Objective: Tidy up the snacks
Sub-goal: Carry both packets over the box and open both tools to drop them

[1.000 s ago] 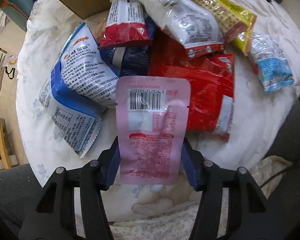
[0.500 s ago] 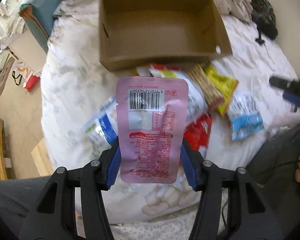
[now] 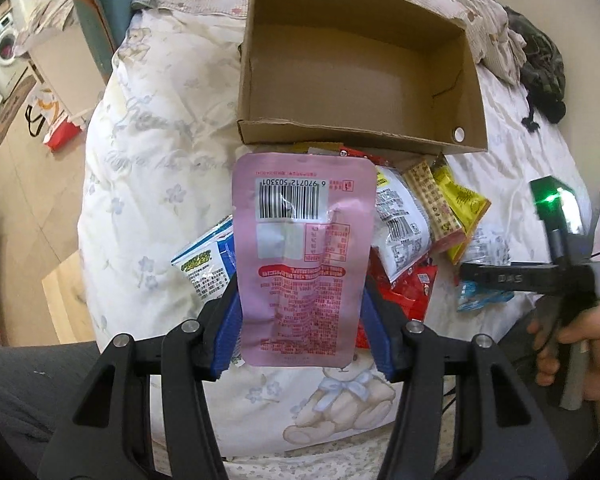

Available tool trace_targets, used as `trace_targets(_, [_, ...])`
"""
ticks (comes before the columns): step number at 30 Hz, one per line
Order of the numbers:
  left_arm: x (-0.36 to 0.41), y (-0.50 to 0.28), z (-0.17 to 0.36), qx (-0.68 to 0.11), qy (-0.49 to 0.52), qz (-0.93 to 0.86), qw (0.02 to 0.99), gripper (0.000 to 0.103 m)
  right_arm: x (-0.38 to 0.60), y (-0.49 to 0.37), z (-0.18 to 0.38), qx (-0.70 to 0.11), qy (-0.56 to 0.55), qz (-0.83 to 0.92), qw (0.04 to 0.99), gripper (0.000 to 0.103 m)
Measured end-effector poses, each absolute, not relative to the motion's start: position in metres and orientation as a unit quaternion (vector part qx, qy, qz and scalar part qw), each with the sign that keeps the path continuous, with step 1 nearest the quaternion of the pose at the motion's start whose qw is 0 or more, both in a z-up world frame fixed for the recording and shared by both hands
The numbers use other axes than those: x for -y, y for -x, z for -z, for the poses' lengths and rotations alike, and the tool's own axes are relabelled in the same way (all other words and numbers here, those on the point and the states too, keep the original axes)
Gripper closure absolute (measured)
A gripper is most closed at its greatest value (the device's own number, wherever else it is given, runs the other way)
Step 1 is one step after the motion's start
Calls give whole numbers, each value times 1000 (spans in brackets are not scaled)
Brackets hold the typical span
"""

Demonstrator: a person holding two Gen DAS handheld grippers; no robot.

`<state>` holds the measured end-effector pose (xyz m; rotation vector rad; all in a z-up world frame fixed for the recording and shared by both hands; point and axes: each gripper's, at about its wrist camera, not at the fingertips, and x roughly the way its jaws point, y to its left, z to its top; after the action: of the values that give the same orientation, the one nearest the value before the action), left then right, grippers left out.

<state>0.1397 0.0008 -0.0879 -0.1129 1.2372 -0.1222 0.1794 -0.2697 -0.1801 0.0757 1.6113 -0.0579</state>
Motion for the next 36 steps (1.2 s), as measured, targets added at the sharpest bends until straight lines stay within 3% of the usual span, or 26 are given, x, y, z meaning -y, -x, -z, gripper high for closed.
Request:
trace_targets(5, [1,-141,87,-578,61,63,812,52,267,-181,186,-724,-29,31,688,1])
trace_targets(7, [1,-141,85,-575,62,65,813,52,267,-179,181,-720,-25,33,693,15])
trace_targets(10, [2,-141,84,-572,60,66,815,52,272,-175,167,-717,-38,31,695,20])
trace_targets(16, [2,-142,80,-567,64,66,818,52,294,-159,125,-698,-52,46,712,21])
trace_targets(25, [-5,-145,72,-550,63,44,832,52,304,-150,23,-594,-57,7,802,24])
trace_targets(36, [-8,-176,41,-524,49,23,850,52,273,-178,-4,-480,-109,-90,866,24])
